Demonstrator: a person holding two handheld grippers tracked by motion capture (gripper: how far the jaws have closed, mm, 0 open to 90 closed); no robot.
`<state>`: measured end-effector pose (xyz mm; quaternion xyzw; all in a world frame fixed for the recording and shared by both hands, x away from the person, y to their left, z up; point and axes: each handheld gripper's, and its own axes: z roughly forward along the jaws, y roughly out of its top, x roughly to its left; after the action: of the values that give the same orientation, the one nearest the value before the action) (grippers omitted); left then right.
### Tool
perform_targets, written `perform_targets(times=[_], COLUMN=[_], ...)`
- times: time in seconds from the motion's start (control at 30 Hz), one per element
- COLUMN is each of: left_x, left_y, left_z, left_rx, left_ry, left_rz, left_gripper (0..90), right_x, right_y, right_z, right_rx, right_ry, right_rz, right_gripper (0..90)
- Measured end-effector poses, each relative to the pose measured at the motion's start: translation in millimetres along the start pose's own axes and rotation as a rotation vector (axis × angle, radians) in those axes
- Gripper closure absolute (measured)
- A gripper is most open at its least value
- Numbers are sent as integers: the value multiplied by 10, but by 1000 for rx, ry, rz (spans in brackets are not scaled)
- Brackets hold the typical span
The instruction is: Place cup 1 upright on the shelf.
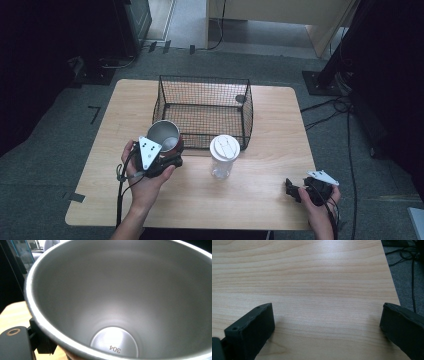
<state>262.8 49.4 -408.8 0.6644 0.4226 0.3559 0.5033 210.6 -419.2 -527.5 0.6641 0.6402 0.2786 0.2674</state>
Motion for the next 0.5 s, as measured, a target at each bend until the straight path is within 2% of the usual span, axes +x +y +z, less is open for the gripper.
perform_targets(times=[0.5], left_x=[-41], left_y=[236], left_z=[160], left_rx=[-43], left_ry=[-6], left_rz=[28], left_gripper=[86], right_x=[-1], right_y=[0], right_z=[0], right_rx=[0], right_ry=[0], right_rz=[0], right_gripper=[0])
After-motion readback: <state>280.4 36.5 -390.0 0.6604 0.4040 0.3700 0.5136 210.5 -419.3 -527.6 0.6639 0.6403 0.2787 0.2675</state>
